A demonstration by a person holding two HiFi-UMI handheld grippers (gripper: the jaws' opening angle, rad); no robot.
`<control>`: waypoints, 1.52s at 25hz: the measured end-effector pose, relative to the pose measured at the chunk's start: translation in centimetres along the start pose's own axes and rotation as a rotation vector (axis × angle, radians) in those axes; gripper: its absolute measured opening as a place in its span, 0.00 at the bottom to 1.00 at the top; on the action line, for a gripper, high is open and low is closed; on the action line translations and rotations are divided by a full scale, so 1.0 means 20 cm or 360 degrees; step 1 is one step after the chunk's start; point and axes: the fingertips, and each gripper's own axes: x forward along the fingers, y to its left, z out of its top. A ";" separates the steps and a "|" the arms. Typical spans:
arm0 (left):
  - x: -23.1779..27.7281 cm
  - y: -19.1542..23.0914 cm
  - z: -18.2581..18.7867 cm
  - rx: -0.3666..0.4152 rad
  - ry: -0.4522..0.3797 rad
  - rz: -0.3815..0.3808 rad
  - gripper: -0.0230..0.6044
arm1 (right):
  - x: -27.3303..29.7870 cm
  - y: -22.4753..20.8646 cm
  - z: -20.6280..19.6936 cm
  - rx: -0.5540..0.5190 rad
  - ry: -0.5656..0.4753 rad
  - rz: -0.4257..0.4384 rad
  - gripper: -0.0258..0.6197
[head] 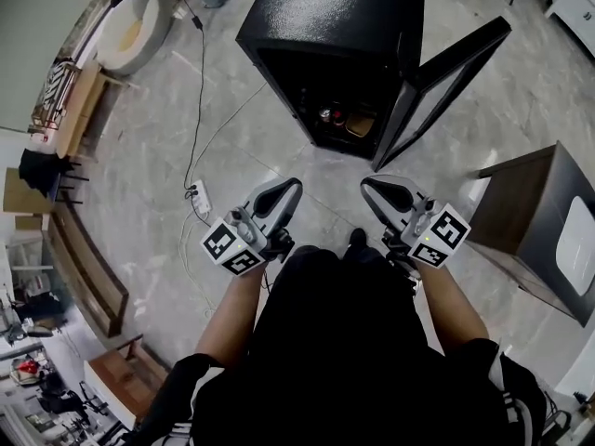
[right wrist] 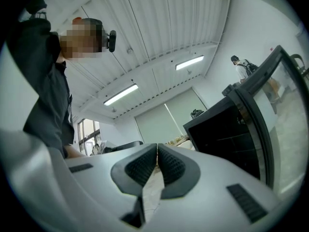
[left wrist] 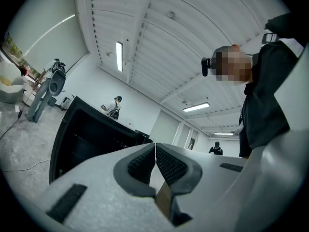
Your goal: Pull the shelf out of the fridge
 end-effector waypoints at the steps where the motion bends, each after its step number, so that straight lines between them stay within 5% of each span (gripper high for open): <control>1: 0.02 0.01 0.01 0.0011 0.0007 -0.0017 0.08 | 0.00 -0.01 0.00 0.0000 -0.0004 -0.0009 0.08; 9: 0.14 0.15 0.07 -0.0028 0.0048 -0.0182 0.08 | 0.07 -0.07 -0.02 -0.0025 -0.0027 -0.0137 0.08; 16: 0.14 0.42 0.13 -0.0212 0.0021 -0.0345 0.08 | 0.24 -0.18 -0.03 -0.0054 -0.0097 -0.0416 0.08; 22: 0.16 0.62 0.16 -0.0262 0.0122 -0.0459 0.08 | 0.39 -0.25 -0.01 0.0024 -0.0221 -0.0636 0.08; 27: 0.14 0.74 0.07 -0.0405 0.0144 -0.0400 0.08 | 0.38 -0.32 -0.03 0.0100 -0.0289 -0.0755 0.08; 34: 0.23 0.79 -0.15 -0.0654 0.0217 -0.0323 0.08 | 0.34 -0.47 -0.07 0.0204 -0.0396 -0.0744 0.08; 38: 0.29 0.85 -0.24 -0.0865 0.0139 -0.0255 0.08 | 0.32 -0.59 -0.11 0.0348 -0.0514 -0.0765 0.08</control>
